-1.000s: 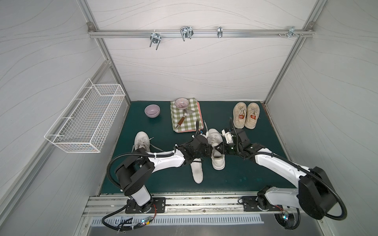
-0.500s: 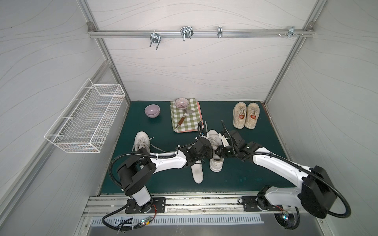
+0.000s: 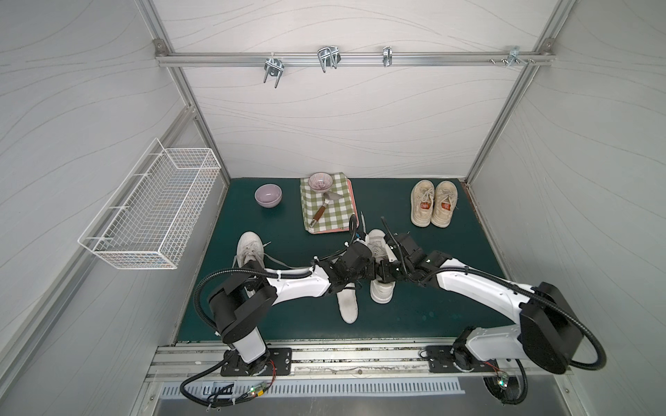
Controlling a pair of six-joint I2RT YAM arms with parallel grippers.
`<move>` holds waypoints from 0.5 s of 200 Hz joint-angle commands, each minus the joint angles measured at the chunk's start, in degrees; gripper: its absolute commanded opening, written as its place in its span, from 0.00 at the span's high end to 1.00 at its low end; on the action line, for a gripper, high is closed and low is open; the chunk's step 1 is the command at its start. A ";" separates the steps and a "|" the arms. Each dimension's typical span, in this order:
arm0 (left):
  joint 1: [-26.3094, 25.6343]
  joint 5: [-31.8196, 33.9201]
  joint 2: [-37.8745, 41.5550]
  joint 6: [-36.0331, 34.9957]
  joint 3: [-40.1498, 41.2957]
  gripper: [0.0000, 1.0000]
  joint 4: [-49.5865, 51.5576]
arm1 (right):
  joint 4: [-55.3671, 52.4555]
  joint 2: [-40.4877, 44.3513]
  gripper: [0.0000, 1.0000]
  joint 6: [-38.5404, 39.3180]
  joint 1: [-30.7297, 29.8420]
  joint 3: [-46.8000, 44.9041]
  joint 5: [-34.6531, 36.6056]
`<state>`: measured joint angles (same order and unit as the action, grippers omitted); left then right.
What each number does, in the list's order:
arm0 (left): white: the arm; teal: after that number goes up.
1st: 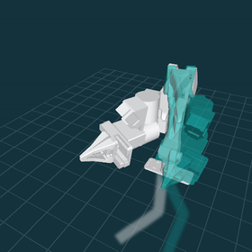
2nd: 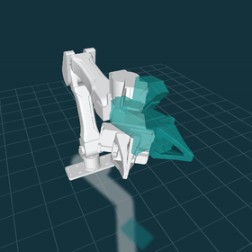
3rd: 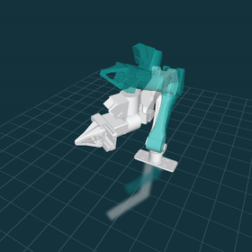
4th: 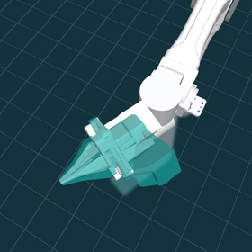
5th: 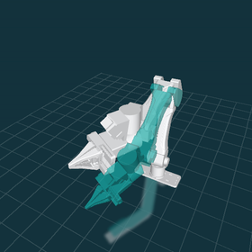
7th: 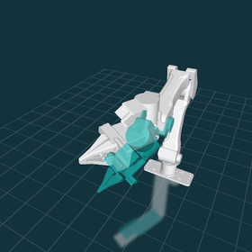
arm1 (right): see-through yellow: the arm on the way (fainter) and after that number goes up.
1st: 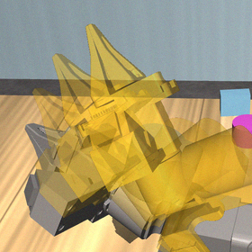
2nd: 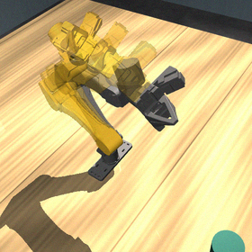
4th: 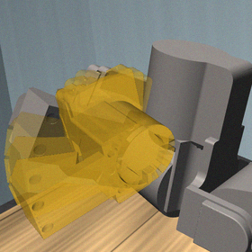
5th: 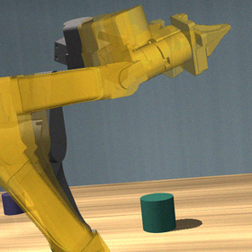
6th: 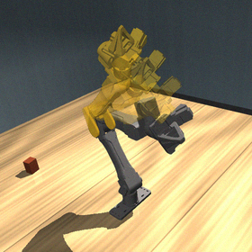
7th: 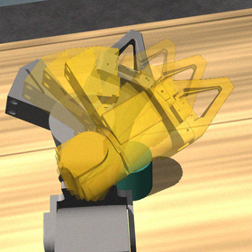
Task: Remove the insole from the shoe
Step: Adjust the shoe at the center of the board, then remove the insole from the shoe.
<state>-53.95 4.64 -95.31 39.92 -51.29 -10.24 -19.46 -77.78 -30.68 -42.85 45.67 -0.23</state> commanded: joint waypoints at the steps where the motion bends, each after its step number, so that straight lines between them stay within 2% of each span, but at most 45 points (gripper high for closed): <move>1: -0.60 -1.77 -0.58 0.55 -1.80 1.00 -4.89 | 3.68 -1.39 0.75 -1.34 1.86 -0.71 5.08; 22: -0.54 -2.80 -0.77 0.34 -1.81 1.00 -5.44 | 5.20 -2.33 0.69 -1.10 2.77 -0.30 7.42; 56: -0.63 -3.94 -1.28 0.09 -1.89 1.00 -5.84 | 7.05 -4.12 0.65 -1.41 4.89 0.47 4.49; 78: -0.63 -4.41 -1.03 -0.11 -1.72 1.00 -6.10 | 6.57 -5.54 0.62 -1.36 5.07 0.89 5.15; 100: -0.63 -4.85 -1.06 -0.31 -1.54 1.00 -6.72 | 6.16 -9.29 0.58 -0.49 5.06 1.87 3.30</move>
<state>-53.56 4.03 -96.47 39.86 -51.29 -12.78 -15.29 -81.73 -31.51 -39.40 46.57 0.91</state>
